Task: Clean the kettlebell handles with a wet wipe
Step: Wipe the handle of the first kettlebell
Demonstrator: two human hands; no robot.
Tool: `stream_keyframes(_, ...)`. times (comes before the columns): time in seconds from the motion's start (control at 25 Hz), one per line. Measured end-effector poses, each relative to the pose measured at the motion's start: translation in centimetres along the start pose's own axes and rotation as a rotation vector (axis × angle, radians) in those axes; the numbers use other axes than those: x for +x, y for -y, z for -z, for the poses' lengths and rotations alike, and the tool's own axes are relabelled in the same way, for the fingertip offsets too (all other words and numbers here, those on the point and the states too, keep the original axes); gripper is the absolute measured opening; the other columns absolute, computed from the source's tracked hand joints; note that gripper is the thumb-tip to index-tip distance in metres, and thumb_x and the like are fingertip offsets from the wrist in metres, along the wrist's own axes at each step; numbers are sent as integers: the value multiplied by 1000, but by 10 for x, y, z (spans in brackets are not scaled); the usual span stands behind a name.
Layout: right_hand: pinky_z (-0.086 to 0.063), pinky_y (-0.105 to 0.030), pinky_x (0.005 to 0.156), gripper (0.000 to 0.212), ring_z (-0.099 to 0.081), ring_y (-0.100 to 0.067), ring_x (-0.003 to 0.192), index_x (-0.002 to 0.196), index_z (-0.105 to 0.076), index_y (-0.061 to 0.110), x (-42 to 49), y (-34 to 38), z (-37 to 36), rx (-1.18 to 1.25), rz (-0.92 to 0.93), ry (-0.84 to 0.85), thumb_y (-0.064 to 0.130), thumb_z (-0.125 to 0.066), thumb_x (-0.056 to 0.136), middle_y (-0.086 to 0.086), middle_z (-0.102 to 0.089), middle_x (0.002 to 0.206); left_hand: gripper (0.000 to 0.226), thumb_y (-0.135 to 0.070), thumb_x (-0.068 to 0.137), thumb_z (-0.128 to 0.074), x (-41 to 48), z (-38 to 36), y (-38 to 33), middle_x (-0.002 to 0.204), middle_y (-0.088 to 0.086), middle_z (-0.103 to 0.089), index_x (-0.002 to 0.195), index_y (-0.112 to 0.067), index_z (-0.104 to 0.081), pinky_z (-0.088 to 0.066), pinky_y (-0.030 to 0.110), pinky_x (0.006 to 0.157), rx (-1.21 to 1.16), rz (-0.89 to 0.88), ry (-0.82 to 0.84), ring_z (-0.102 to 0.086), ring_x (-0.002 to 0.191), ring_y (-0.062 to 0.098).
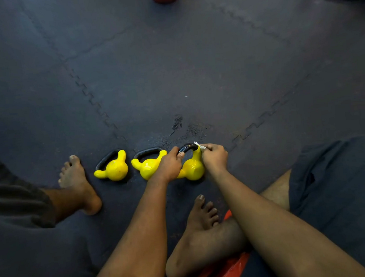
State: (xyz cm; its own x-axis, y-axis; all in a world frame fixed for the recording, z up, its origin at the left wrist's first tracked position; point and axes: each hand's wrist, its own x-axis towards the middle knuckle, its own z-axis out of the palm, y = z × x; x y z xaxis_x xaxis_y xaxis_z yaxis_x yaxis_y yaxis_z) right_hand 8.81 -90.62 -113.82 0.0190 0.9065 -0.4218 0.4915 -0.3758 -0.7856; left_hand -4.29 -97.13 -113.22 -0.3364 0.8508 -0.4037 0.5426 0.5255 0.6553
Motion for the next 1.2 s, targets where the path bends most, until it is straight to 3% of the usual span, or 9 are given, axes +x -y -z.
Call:
stream_keyframes(0.16,-53,-32,82,32,-67,-25,93,104,-77,21,-13,3,-2,-74,208,-86,9,-54,84,-6,-75,101,25,-28,103,-39,1,1,-2,92,21,-60,114,-8,-51,-37,34,66,15,6,-11,-53,81,32)
stream_keyframes(0.4,-58,-40,80,27,-68,-26,87,93,-79,22,6,-4,0,14,-96,33,15,-60,74,-6,-75,91,25,-27,103,-38,0,0,-2,96,21,-62,113,-8,-49,-36,33,67,44,-25,13,-54,85,33)
stream_keyframes(0.6,-55,-35,81,32,-66,-26,92,104,-77,23,-5,2,-2,-47,87,-48,13,-55,82,-5,-75,97,26,-29,104,-37,0,1,-1,91,18,-58,115,-9,-49,-35,33,66,42,-5,11,-50,80,29)
stream_keyframes(0.76,-56,-39,80,26,-67,-28,93,95,-78,18,0,-4,2,-7,-66,48,11,-58,80,-7,-75,94,25,-30,104,-37,-1,2,0,86,11,-53,115,-12,-50,-40,36,67,42,4,6,-52,79,27)
stream_keyframes(0.92,-56,-38,79,30,-65,-26,87,85,-79,18,-7,5,7,15,-14,-27,11,-51,75,-6,-75,86,21,-32,102,-38,3,0,7,86,7,-52,108,-16,-50,-47,47,79,71,-15,11,-54,89,34)
stream_keyframes(1.0,-57,-35,76,28,-67,-23,78,80,-78,17,-4,6,7,95,-50,33,9,-52,74,-3,-73,77,15,-36,101,-38,5,0,13,84,4,-52,100,-24,-48,-46,53,86,53,-13,25,-53,95,36)
stream_keyframes(1.12,-60,-39,73,24,-69,-26,71,75,-75,7,4,7,9,309,-215,195,-2,-53,76,-13,-74,77,24,-49,99,-33,0,-1,13,110,9,-54,102,-29,-46,-34,61,100,64,29,36,-43,119,37)
stream_keyframes(1.2,-55,-26,57,25,-65,-22,62,71,-70,7,2,13,13,302,-232,253,-5,-50,79,-11,-69,69,41,-58,97,-29,-4,-2,13,132,8,-46,116,-25,-46,-24,64,105,93,78,30,-31,131,33)
